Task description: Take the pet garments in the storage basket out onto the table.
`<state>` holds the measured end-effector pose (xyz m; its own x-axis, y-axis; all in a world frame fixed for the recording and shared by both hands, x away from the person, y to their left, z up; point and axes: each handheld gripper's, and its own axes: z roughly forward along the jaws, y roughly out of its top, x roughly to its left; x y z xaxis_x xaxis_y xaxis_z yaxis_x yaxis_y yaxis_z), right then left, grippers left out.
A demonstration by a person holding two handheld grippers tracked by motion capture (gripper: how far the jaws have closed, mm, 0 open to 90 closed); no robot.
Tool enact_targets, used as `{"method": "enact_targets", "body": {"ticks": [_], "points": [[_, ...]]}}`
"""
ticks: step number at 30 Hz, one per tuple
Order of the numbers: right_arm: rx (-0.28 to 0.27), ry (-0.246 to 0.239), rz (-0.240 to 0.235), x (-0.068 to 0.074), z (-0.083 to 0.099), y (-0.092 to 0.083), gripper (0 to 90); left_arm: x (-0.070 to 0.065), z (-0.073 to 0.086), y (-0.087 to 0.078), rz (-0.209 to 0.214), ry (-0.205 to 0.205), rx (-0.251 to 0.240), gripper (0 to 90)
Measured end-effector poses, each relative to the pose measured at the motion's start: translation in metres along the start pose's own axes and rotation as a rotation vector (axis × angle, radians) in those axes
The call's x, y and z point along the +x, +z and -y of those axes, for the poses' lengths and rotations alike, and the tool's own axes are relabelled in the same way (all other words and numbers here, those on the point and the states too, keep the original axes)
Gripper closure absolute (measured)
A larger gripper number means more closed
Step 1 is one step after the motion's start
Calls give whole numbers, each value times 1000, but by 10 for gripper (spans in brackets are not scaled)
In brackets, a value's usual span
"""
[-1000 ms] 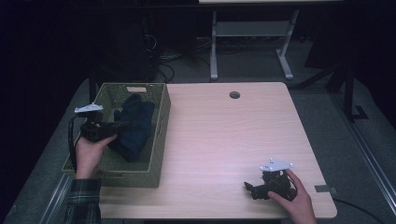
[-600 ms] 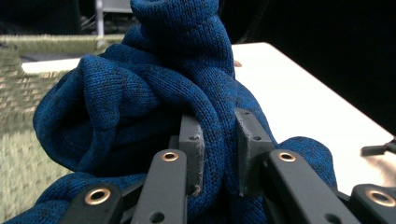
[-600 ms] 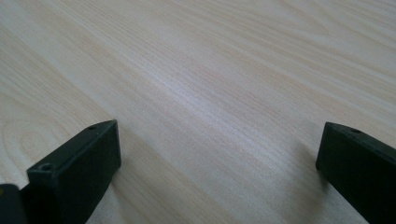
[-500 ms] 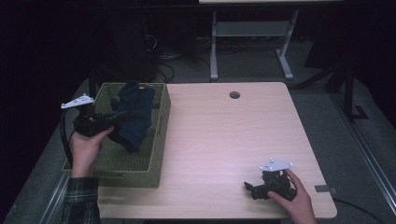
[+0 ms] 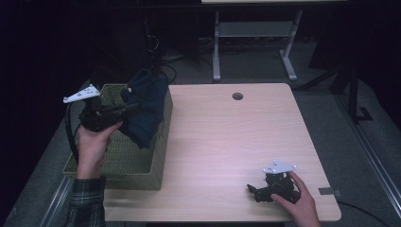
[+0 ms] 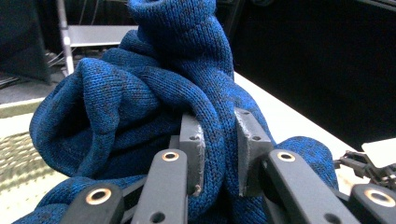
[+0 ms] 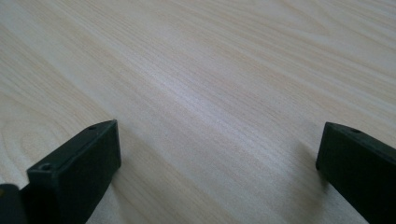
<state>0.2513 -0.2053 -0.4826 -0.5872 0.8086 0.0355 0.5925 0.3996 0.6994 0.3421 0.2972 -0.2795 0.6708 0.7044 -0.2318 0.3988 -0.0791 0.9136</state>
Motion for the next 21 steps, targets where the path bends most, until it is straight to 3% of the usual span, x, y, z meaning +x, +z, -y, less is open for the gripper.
{"method": "enact_targets", "body": {"ticks": [21], "points": [[0,1,-2,0,0,0,0,-37,-20,42,130,87,3,754]]}}
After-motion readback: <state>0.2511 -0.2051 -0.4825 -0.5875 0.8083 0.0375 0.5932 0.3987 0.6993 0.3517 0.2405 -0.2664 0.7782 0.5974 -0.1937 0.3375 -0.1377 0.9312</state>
